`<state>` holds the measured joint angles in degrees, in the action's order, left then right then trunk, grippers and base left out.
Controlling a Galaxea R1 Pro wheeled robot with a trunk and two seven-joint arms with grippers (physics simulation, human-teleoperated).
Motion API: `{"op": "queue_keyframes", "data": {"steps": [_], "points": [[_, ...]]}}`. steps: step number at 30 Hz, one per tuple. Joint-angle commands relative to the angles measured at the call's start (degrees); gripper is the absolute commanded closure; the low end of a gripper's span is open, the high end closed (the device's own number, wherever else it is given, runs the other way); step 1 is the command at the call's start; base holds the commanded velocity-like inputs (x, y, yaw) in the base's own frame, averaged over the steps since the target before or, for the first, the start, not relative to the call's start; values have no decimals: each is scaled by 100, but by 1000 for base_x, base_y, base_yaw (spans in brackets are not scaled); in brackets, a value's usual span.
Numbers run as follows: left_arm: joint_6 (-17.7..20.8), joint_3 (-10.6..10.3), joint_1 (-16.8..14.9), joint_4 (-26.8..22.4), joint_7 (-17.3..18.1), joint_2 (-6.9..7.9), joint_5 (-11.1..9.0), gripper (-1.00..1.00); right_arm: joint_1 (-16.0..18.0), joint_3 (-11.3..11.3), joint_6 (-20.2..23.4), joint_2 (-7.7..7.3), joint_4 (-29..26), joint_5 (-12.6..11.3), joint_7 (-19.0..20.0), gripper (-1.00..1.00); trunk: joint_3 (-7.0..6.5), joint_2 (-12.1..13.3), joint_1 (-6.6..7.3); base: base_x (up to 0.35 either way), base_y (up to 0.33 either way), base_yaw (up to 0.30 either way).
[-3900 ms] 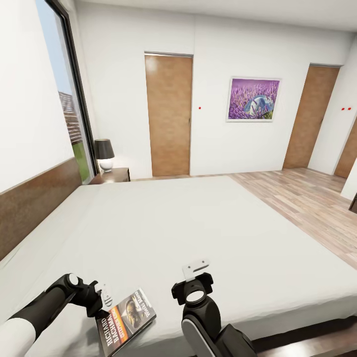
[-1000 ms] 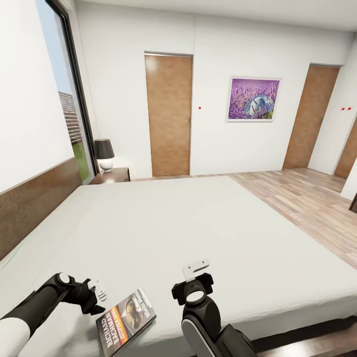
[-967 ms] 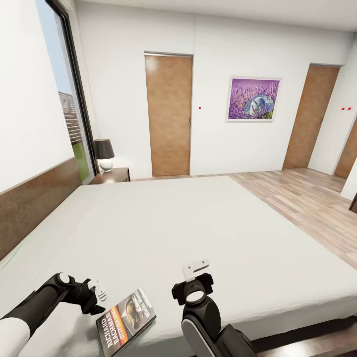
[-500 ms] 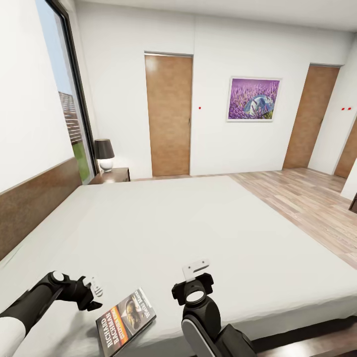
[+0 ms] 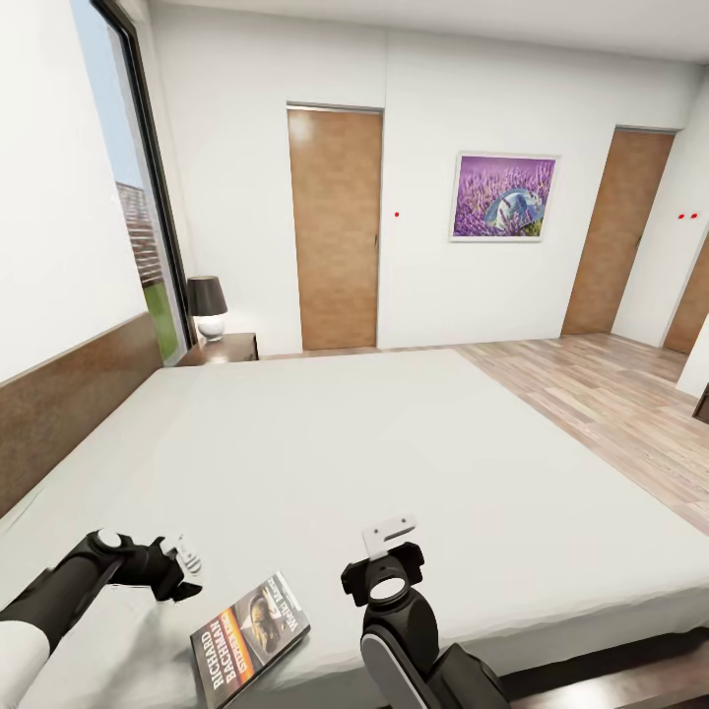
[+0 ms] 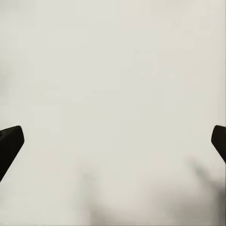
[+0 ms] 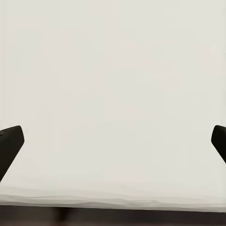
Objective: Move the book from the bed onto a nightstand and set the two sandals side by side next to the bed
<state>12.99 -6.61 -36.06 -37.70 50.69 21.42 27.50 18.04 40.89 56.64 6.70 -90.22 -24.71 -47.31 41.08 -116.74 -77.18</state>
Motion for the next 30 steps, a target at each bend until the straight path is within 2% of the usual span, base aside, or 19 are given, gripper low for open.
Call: {"op": "queue_keyframes", "data": {"steps": [1, 4, 5, 8, 10, 11, 15, 17, 19, 21, 22, 30], "points": [[62, 129, -14, -13, 11, 4, -3, -100, 7, 7, 22, 1, -4, -51, -59, -100, 7, -3, 1, 0, 0, 0], [80, 641, -44, -19, -2, 3, -1, -100, 7, 7, 22, 0, -4, -51, -59, -100, 7, -3, 1, 0, 0, 0], [80, 641, -44, -19, -2, 3, -1, -100, 7, 7, 22, 0, -4, -51, -59, -100, 7, -3, 1, 0, 0, 0], [100, 1137, -88, -21, -8, -2, -4, -100, 7, 7, 22, 1, -4, -51, -59, -100, 7, -3, 1, 0, 0, 0], [150, 1372, -135, -20, -11, -15, -5, -100, 7, 7, 19, 0, -4, -51, -59, -100, 7, -3, 1, 0, 0, 0], [150, 1372, -135, -20, -11, -15, -5, -100, 7, 7, 19, 0, -4, -51, -59, -100, 7, -3, 1, 0, 0, 0], [480, 1633, -207, -19, -42, -37, -46, -100, 7, 7, 16, -1, -4, -51, -57, -100, 7, -3, 1, 0, 0, 0], [586, 1670, -225, -20, -52, -40, -91, -100, 7, 7, 15, -1, -4, -51, -56, -100, 7, -3, 1, 0, 0, 0], [783, 1724, -270, -20, -76, -44, -262, -100, 7, 7, 15, -1, -4, -51, -54, -100, 7, -3, 1, 0, 0, 0], [939, 1775, -329, -12, -115, -43, -552, -100, 7, 7, 13, -2, -4, -51, -52, -100, 7, -3, 1, 0, 0, 0], [939, 1775, -329, -12, -115, -43, -552, -100, 7, 7, 13, -2, -4, -51, -52, -100, 7, -3, 1, 0, 0, 0], [1431, 1886, -455, -3, -463, -27, -1999, -100, 7, 7, 6, -2, -4, -51, -51, -100, 7, -3, 1, 0, 0, 0]]}}
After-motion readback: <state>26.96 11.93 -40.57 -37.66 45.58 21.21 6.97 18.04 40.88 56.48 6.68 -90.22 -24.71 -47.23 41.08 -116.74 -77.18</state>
